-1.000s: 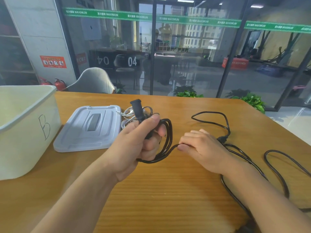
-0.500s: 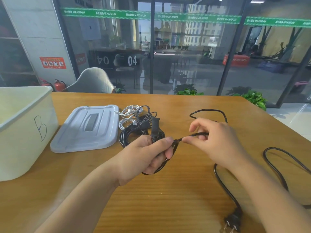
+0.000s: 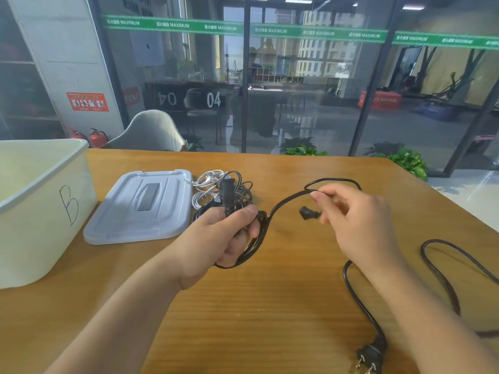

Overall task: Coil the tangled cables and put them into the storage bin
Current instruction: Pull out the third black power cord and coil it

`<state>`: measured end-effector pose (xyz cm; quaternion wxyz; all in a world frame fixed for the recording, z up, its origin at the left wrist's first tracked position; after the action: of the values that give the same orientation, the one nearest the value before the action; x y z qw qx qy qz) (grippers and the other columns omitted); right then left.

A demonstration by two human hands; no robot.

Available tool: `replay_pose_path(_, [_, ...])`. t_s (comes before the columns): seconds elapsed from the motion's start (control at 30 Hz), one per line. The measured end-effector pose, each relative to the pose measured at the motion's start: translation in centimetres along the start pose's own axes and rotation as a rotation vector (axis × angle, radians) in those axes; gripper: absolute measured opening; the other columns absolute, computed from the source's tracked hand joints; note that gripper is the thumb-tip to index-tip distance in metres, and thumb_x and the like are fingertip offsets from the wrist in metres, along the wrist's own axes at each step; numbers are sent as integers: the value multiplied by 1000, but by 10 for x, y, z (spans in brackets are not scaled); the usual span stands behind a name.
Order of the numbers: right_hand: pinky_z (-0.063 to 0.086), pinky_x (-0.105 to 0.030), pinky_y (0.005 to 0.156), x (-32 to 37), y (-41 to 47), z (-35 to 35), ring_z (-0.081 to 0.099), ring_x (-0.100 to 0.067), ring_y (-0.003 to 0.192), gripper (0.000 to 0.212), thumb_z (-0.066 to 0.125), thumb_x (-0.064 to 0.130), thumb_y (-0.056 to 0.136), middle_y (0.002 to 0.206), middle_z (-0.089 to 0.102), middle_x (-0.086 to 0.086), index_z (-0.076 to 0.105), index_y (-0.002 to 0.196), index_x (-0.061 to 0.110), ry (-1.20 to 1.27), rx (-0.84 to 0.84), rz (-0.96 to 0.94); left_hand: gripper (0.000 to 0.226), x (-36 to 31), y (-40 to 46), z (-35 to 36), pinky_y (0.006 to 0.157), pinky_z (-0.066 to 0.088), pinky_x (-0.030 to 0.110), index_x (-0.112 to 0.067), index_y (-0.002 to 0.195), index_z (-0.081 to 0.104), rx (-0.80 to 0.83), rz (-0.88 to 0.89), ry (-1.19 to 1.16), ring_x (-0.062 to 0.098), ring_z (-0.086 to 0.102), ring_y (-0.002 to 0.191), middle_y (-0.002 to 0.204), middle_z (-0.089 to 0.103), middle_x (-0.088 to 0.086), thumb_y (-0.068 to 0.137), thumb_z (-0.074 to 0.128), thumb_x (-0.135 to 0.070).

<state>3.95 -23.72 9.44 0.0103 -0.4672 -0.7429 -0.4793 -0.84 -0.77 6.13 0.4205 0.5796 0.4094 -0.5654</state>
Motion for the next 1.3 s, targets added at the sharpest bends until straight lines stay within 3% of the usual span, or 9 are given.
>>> replay_pose_path(0.13, [65,-34,66,-15,-8,28,77,-10,85,39,55,59,98,88,78,6,71,96,24,490,181,397,38,4,0,2,42,21,19,-14,81,58,27,-24,2,11,18,47,54,28,-5,106,50,-41])
replay_pose_path(0.3, [64,-40,81,-19,-16,49,78,-25,91,19,56,14,107,94,79,-7,57,125,21,731,284,585,38,12,0,15,43,20,20,-19,76,63,120,-82,66,11,21,46,53,34,-6,98,54,-48])
replay_pose_path(0.43, [61,-30,73,-7,-30,65,62,-11,70,21,50,12,109,77,59,2,69,115,9,974,465,750,38,15,0,24,43,19,20,-21,73,63,154,-108,98,11,20,45,52,33,-6,96,55,-50])
replay_pose_path(0.7, [47,-4,66,39,-43,75,71,7,81,40,37,36,114,93,78,17,67,104,11,818,268,534,38,9,-3,33,43,19,21,-19,71,62,191,-95,56,11,19,44,50,31,-6,97,55,-46])
replay_pose_path(0.8, [49,-6,68,41,-43,75,72,6,81,38,37,35,113,92,78,18,67,100,16,862,216,515,39,8,-3,34,42,19,20,-19,68,59,189,-107,54,11,19,43,50,30,-5,96,55,-45])
replay_pose_path(0.93, [54,-27,96,44,-45,80,72,-10,109,38,39,37,112,110,78,6,73,96,30,945,285,498,41,9,-3,35,40,20,18,-19,64,57,189,-115,50,11,18,42,49,28,-5,96,56,-45])
replay_pose_path(1.03, [51,-13,78,49,-42,75,67,0,84,41,39,36,111,86,72,19,71,88,26,930,200,446,42,10,-3,35,39,21,17,-19,62,59,197,-119,51,10,20,41,49,30,-5,96,56,-45])
replay_pose_path(1.13, [48,-26,72,52,-42,73,55,-16,76,46,35,40,109,79,59,1,54,94,1,897,146,403,42,10,0,34,39,21,18,-17,62,59,150,-98,97,12,20,41,48,30,-4,94,58,-44])
replay_pose_path(1.3, [46,-25,47,54,-45,75,52,-13,57,43,34,44,110,71,52,0,55,92,11,865,101,448,46,-1,1,25,39,22,18,-20,59,63,-50,64,140,9,26,39,46,43,-10,96,55,-48])
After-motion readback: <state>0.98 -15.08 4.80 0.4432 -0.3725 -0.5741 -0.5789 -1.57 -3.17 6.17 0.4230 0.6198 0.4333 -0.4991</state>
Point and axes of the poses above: each hand's wrist, its own y-axis towards the middle knuckle, its own z-axis out of the palm, x = y × z, the point moved 6 cm from there along y, towards the middle knuckle
